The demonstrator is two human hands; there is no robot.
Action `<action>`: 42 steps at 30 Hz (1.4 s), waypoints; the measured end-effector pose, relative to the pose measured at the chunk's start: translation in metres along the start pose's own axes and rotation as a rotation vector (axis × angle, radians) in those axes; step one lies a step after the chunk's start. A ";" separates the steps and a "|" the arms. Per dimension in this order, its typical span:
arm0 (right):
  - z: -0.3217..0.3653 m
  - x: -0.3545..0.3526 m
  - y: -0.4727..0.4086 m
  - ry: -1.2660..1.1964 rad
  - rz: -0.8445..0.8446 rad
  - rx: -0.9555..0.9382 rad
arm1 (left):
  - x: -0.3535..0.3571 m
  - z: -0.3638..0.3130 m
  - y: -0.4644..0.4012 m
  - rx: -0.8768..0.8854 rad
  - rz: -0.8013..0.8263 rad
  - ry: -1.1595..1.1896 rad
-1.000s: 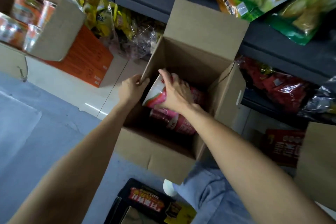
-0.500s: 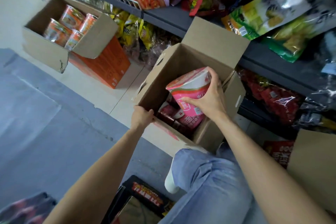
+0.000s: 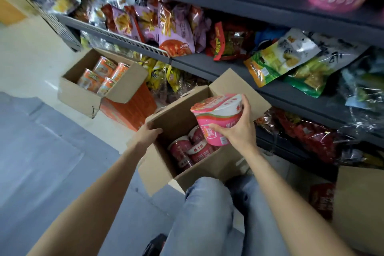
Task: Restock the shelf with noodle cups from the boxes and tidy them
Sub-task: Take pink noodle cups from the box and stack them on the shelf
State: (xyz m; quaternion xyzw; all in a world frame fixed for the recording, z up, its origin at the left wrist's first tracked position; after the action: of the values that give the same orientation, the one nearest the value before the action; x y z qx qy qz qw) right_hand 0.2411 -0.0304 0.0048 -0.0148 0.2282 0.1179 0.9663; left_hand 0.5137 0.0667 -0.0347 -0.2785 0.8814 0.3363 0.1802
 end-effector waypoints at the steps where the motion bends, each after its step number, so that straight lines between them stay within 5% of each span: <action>1: 0.009 -0.003 0.003 -0.011 -0.004 -0.004 | -0.006 -0.017 0.008 0.042 0.032 0.012; 8: 0.082 -0.038 0.021 -0.023 -0.108 -0.063 | -0.035 -0.128 0.078 0.320 0.189 0.272; 13: 0.141 -0.073 0.017 -0.119 -0.186 -0.088 | -0.037 -0.191 0.120 0.399 0.368 0.118; 17: 0.185 -0.103 -0.009 -0.207 -0.249 -0.185 | -0.018 -0.238 0.139 0.677 0.483 0.043; 21: 0.209 -0.125 -0.062 -0.133 -0.265 -0.315 | 0.007 -0.292 0.132 0.961 0.199 0.109; 26: 0.196 -0.152 -0.139 0.312 -0.380 -0.209 | 0.053 -0.350 0.074 1.056 -0.097 -0.008; 29: 0.189 -0.153 -0.160 0.389 -0.474 -0.293 | 0.080 -0.381 0.033 0.963 -0.241 -0.193; 33: 0.188 -0.144 -0.193 0.518 -0.376 -0.525 | 0.098 -0.425 -0.006 1.025 -0.226 -0.246; 36: 0.179 -0.146 -0.241 0.817 -0.232 -0.426 | 0.091 -0.454 -0.023 1.112 -0.076 -0.159; 39: 0.173 -0.150 -0.263 0.915 -0.218 -0.329 | 0.066 -0.446 -0.020 1.271 -0.203 -0.092; 42: 0.169 -0.124 -0.235 0.861 -0.272 -0.513 | 0.042 -0.389 -0.006 1.424 -0.344 -0.060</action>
State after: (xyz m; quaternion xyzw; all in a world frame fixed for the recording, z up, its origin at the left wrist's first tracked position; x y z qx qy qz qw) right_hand 0.2625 -0.2722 0.2050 -0.3281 0.5649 0.0266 0.7566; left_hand 0.4337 -0.2220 0.2167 -0.2191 0.8249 -0.3434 0.3919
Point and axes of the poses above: each hand's wrist, its own y-axis away from the middle knuckle, its own x-axis out of the palm, z = x × y, the point moved 4 cm from there along -y, towards the middle knuckle, and after that the axes turned 3 degrees about y, right-handed, at the moved point
